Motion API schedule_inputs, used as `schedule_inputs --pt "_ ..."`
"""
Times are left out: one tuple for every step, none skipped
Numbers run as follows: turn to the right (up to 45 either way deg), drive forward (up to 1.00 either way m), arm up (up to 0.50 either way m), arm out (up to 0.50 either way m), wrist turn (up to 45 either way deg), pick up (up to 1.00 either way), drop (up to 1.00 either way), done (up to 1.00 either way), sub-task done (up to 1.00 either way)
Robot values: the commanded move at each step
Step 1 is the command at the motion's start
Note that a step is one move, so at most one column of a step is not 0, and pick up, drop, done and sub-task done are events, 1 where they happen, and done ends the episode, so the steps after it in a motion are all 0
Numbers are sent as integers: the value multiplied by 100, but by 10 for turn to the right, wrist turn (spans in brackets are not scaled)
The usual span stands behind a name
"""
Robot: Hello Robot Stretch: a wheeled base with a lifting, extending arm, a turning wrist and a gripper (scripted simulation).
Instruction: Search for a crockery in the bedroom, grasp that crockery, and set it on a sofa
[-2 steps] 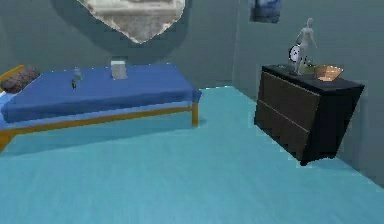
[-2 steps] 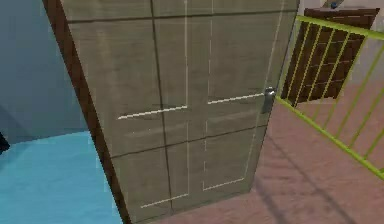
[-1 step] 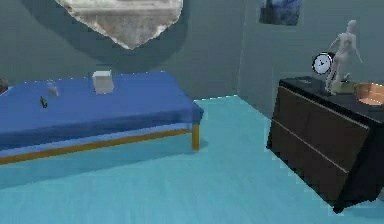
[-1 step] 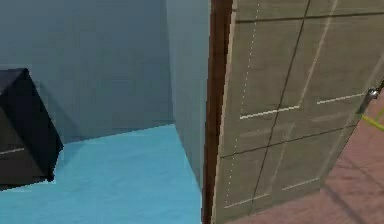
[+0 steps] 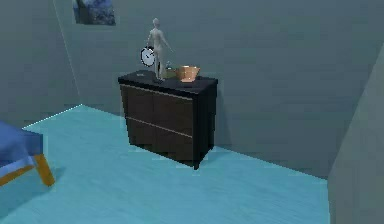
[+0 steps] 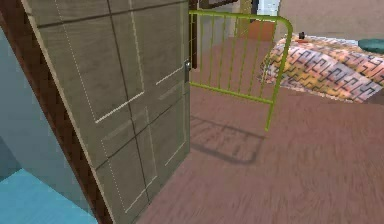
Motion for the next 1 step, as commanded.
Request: schedule_inputs --pt "60 0 0 0 0 0 0 0 0"
